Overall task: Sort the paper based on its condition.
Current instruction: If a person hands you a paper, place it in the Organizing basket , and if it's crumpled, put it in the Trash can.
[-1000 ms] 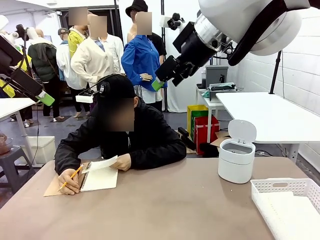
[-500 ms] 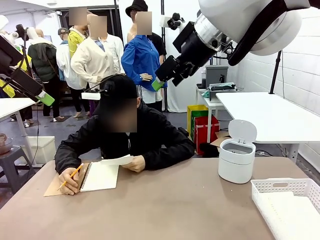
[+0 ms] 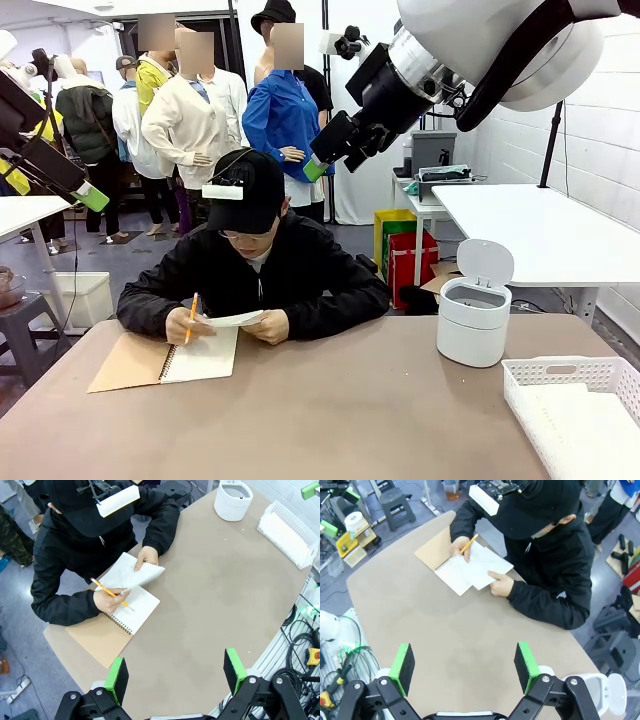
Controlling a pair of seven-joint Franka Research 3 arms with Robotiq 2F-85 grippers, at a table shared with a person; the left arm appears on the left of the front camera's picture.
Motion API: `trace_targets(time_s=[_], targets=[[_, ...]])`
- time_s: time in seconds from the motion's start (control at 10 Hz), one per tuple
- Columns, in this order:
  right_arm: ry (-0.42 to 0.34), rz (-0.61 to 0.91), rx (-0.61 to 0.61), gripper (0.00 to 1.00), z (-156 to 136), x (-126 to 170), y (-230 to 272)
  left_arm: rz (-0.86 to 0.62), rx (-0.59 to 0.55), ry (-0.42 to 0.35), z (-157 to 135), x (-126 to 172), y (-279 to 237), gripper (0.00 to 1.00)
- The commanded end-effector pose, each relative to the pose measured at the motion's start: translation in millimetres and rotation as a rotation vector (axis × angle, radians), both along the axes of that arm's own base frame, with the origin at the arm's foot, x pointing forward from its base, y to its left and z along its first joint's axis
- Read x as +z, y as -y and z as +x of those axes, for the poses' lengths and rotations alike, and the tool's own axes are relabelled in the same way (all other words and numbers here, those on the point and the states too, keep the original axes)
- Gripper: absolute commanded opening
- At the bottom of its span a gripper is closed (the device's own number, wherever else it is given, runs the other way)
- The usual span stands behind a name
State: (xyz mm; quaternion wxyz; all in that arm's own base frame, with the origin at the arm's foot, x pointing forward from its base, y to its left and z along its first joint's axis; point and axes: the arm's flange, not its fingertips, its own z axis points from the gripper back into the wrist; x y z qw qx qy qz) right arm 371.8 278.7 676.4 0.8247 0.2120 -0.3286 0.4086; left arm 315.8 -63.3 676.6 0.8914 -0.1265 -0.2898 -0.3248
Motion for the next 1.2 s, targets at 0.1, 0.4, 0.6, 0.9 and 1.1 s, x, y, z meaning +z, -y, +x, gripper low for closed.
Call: trace_targets(time_s=[0.1,0.4,0.6,0.9,1.1], targets=[[0.003,-0.004,0.0,1.0,0.1,0.3,0.5,-0.002,0.002,0.005,0.2,0.1,-0.6,1.0],[0.003,-0.004,0.0,1.0,0.1,0.3,0.5,-0.002,0.002,0.005,0.2,0.1,-0.6,1.0],[0.003,-0.004,0.0,1.0,0.1,0.3,0.5,-0.002,0.002,0.005,0.2,0.1,-0.6,1.0],[0.003,-0.004,0.0,1.0,0.1,0.3,0.5,-0.002,0.002,0.005,0.2,0.1,-0.6,1.0],[0.003,-0.004,0.0,1.0,0.1,0.3,0.5,-0.002,0.002,0.005,0.2,0.1,-0.6,1.0]])
